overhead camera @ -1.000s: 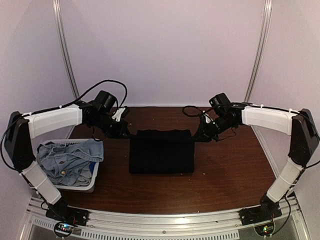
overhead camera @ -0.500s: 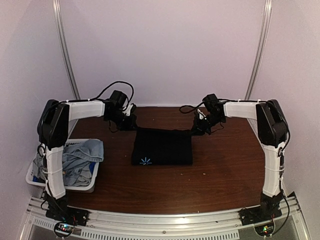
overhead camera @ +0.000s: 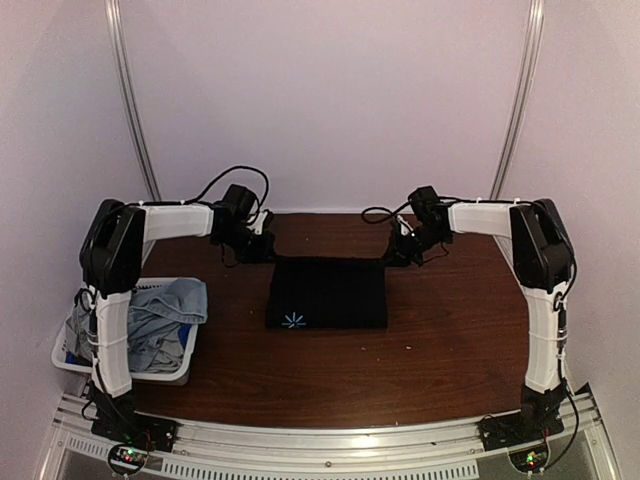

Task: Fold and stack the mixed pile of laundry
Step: Fold the 2/3-rectangle-folded T-shirt at the center of the board.

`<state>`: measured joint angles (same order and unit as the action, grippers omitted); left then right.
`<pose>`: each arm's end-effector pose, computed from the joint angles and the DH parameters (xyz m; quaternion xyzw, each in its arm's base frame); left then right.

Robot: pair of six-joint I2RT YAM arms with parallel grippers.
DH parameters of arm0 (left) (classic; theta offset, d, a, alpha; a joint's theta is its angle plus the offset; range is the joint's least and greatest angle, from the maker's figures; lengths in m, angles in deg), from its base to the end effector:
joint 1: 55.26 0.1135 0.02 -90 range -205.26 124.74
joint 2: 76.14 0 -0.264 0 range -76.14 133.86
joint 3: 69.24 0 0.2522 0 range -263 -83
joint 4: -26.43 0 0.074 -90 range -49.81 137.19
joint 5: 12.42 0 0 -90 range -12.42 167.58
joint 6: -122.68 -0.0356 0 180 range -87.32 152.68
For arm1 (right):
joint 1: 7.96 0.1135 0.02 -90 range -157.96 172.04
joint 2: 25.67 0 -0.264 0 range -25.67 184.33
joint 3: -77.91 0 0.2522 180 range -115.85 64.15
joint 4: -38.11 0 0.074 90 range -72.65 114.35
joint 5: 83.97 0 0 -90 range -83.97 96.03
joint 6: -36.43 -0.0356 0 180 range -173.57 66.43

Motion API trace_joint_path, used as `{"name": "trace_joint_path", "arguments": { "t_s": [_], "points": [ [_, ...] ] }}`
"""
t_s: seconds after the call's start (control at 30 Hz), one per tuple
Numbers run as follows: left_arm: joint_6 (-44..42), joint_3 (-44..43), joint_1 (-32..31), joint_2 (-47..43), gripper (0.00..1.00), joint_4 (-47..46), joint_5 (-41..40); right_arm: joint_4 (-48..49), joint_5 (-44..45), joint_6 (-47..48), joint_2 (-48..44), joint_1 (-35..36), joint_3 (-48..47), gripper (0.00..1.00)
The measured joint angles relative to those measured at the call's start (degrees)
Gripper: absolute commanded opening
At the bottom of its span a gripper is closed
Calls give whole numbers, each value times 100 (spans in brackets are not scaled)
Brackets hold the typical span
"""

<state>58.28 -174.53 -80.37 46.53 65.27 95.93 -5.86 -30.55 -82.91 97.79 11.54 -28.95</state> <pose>0.4146 -0.2067 0.1708 0.0423 0.9448 -0.2607 0.1939 0.4243 0.1728 0.1723 -0.0007 0.9218 0.3761 0.0941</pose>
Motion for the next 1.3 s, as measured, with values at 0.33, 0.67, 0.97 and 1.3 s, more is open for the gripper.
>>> {"name": "trace_joint_path", "arguments": {
  "t_s": [0.33, 0.67, 0.97, 1.3],
  "points": [
    [26, -367, 22, 120, 0, -227, -52, 90, -103, 2, 179, -247, -678, 0],
    [96, -1008, 42, 894, 47, -413, -28, 472, -28, -258, 551, -315, -682, 38],
    [26, -811, 118, 326, 73, -437, -343, 492, 306, -275, 87, -588, -455, 53],
    [-503, 350, -201, -643, 52, -695, 319, 861, -334, -210, -892, 7, -28, 43]
  ]
}}
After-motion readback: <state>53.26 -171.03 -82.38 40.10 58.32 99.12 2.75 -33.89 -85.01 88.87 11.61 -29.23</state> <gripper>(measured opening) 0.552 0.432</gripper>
